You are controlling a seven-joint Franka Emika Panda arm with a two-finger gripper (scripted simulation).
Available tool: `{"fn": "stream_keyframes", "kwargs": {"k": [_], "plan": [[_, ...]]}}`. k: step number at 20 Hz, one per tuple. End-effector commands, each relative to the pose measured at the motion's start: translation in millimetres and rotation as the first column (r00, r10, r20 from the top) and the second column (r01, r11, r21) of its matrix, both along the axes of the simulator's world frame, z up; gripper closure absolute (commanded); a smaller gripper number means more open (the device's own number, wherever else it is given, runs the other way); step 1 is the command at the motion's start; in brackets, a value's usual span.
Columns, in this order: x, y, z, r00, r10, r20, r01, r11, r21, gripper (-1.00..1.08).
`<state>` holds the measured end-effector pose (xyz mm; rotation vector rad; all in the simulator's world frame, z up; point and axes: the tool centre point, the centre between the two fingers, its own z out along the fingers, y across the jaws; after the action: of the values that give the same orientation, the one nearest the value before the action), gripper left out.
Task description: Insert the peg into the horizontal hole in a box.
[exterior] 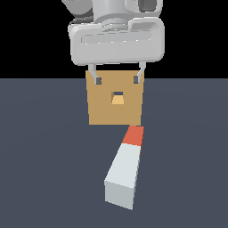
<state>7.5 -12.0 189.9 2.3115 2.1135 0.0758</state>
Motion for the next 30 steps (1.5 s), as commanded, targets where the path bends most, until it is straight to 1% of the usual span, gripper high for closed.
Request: {"fn": "stream_keyframes", "kwargs": {"k": [1,5,9,15,22,26,30], "plan": [[0.0,0.0,0.0,1.000,0.000,0.000,0.000,1.000,0.000,-0.92],[1.1,-3.6,-4.4,1.000,-0.008,-0.002,0.008,1.000,-0.001,-0.92],[4.0,-14.7,-17.7,0.999,-0.032,-0.006,0.032,0.999,-0.004,-0.92],[10.5,-45.0,-53.5,0.995,-0.098,-0.019,0.098,0.995,-0.013,-0.92],[15.8,-84.1,-98.0,0.983,-0.181,-0.035,0.181,0.983,-0.023,-0.92],[16.9,-96.4,-111.7,0.977,-0.208,-0.039,0.207,0.978,-0.026,-0.92],[17.4,-101.5,-117.2,0.975,-0.219,-0.041,0.218,0.976,-0.027,-0.92]]}}
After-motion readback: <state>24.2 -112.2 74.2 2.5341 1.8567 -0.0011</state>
